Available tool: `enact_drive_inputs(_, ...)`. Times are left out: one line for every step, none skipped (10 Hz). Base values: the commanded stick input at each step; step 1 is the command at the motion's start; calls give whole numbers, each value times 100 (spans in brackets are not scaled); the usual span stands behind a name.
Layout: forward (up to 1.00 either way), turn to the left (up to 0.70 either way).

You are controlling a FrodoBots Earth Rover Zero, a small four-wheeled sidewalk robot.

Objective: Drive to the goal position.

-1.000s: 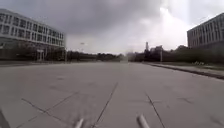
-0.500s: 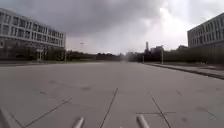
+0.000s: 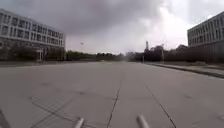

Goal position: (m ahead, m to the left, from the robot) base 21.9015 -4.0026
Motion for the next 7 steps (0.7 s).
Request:
enact_drive_inputs(70,0)
enact_drive_inputs(70,0)
enact_drive_inputs(70,0)
enact_drive_inputs(70,0)
enact_drive_inputs(70,0)
enact_drive_inputs(70,0)
enact_drive_inputs(70,0)
